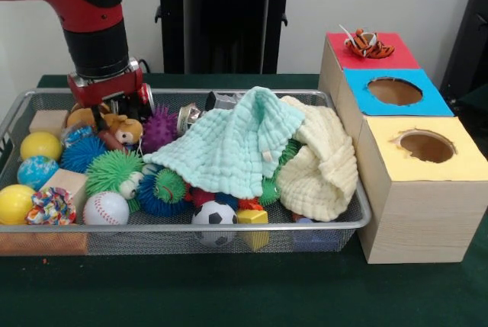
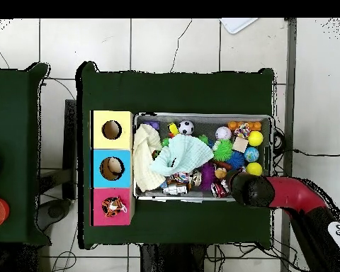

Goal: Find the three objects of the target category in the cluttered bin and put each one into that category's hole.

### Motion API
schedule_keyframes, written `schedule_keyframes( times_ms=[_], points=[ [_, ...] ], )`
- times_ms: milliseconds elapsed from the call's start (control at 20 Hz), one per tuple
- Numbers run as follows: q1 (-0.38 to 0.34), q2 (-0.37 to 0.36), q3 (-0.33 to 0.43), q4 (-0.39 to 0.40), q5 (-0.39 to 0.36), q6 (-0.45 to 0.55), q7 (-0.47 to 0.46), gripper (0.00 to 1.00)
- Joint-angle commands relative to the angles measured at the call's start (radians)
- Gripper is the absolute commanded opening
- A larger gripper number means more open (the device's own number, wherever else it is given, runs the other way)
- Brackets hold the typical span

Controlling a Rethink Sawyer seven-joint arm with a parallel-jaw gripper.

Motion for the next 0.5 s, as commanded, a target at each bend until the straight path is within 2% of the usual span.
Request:
schedule_keyframes(
  times_ms=[50,350,500],
  points=[
    [0.015,0.077,0.004,0.004,-0.103,0.017,-0.115,0.0],
    [0.026,0.063,0.0,0.01,-0.092,0.029,-0.097,0.0],
    [0.055,-0.004,0.013,0.049,-0.054,0.054,-0.063,0.0]
  ],
)
